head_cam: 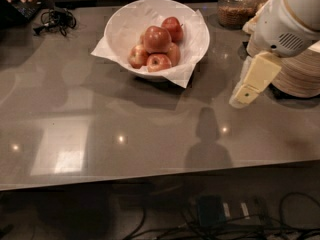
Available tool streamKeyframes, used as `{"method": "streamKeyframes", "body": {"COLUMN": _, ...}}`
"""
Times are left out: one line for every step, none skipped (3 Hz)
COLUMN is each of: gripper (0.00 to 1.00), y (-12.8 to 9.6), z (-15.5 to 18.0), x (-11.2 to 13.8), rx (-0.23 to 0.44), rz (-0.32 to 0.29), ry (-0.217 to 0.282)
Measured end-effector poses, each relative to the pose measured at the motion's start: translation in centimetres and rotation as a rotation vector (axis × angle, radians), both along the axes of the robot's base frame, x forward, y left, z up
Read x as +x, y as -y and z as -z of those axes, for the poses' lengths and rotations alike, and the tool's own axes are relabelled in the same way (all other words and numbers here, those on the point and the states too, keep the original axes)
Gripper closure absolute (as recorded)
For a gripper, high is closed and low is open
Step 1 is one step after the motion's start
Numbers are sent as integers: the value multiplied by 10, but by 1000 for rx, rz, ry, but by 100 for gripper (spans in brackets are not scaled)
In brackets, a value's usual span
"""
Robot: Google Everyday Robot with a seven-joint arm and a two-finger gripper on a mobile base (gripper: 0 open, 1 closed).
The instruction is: Pick apple from white bowl
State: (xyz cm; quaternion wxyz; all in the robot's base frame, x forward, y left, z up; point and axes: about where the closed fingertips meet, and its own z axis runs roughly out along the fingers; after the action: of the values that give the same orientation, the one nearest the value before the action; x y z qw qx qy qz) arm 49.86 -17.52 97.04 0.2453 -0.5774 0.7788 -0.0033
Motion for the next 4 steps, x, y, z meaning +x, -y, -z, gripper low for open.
{"method": "streamKeyframes", "body": {"gripper": 0, "y": -16, "z": 2, "x": 33, "rx": 69, "rz": 43, "ry": 42}}
{"method": "streamKeyframes", "body": {"gripper": 0, "y": -38, "z": 1, "x": 68, "rx": 138, "rz": 66, "ry": 77}}
{"method": "streamKeyframes", "body": {"gripper": 0, "y": -65, "z": 0, "x": 98, "rx": 195, "rz": 58, "ry": 102}}
{"method": "streamKeyframes", "body": {"gripper": 0, "y": -87, "z": 1, "x": 118, "rx": 232, "rz": 37, "ry": 115}}
